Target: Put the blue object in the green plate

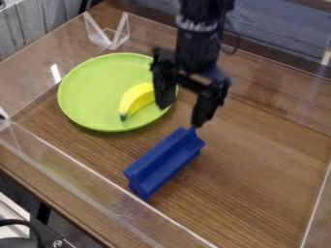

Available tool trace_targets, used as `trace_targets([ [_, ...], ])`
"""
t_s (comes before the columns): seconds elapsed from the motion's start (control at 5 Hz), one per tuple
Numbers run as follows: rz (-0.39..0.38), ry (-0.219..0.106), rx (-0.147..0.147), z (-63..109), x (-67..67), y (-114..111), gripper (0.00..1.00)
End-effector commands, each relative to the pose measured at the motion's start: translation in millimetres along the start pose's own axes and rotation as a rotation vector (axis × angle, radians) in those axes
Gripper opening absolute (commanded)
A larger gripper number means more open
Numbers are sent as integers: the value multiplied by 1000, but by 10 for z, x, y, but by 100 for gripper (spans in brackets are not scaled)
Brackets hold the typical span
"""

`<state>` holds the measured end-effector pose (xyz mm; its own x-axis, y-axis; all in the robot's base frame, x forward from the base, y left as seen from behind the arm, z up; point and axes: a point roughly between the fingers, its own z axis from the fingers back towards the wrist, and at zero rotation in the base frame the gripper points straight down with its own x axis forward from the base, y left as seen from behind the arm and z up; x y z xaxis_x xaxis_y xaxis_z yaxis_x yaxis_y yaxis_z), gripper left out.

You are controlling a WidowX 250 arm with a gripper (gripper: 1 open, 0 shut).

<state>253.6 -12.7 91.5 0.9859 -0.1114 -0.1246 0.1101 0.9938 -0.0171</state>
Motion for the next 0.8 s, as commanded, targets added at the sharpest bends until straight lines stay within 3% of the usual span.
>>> trace_targets([
  [0.0,31,-87,11,67,-141,-139,100],
  [0.2,80,-101,12,47,-250,-256,100],
  [0.6,103,-99,13,-84,-240,-334,100],
])
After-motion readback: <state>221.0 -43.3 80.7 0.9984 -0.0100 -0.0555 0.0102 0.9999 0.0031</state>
